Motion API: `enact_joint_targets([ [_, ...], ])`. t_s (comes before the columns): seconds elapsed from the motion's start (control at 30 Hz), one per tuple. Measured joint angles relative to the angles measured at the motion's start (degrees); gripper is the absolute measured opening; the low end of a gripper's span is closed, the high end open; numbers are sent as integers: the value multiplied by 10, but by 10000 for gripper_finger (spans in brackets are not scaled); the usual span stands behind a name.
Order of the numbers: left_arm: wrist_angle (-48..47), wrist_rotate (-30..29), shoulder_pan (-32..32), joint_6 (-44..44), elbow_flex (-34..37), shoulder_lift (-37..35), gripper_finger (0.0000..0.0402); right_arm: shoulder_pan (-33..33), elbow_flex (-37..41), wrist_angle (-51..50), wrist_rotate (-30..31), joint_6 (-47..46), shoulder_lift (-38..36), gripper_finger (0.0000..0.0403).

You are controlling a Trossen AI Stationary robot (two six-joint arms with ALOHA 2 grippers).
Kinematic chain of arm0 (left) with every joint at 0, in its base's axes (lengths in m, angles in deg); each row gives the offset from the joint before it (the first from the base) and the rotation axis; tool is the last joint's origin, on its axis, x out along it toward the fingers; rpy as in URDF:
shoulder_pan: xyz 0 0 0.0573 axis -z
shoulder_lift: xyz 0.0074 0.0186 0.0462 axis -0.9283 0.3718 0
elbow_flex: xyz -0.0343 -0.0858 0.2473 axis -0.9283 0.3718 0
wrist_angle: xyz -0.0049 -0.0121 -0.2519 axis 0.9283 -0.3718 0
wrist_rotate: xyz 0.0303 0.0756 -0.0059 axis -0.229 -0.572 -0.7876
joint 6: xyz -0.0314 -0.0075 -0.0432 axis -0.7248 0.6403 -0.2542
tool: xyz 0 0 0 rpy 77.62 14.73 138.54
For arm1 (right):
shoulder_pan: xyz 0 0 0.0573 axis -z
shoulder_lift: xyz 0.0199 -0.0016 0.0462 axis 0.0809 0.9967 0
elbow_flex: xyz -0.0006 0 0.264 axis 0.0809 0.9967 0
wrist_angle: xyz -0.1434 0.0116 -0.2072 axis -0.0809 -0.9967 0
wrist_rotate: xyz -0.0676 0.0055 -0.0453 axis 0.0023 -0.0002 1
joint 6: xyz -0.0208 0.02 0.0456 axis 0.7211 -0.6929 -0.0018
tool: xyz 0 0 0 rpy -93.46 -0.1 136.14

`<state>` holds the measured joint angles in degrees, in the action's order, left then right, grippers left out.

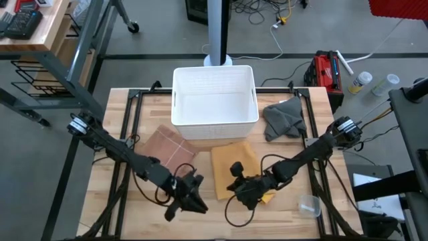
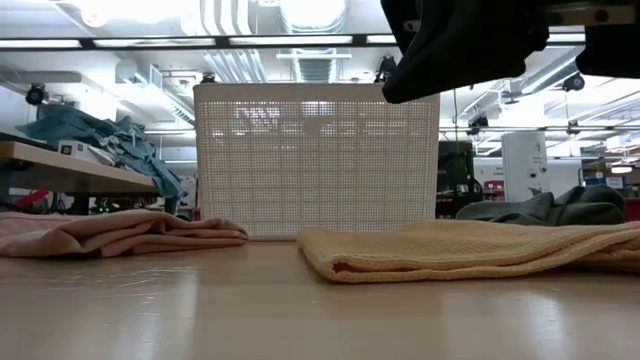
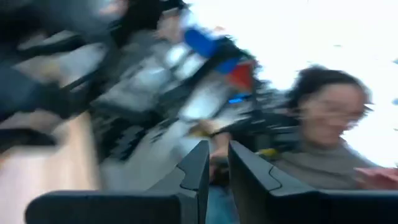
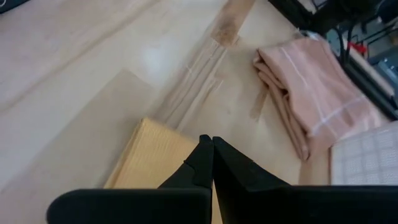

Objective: Fold towel
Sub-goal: Fold the yellow towel

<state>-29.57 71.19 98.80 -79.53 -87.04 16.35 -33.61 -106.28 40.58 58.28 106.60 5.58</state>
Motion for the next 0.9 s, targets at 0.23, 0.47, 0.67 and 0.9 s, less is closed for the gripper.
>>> enact_joint_targets([
  [0.23, 137, 83, 1, 11, 0, -5, 50, 0, -7, 0, 0, -11, 0, 0],
  [0.47, 138, 57, 0, 39, -1, -5, 50, 0, -20, 0, 0, -32, 0, 0],
  [0.67, 123, 54, 0, 105, 0, -5, 50, 0, -39, 0, 0, -37, 0, 0],
  [0.9, 121, 43, 0, 127, 1, -5, 50, 0, -69, 0, 0, -36, 0, 0],
])
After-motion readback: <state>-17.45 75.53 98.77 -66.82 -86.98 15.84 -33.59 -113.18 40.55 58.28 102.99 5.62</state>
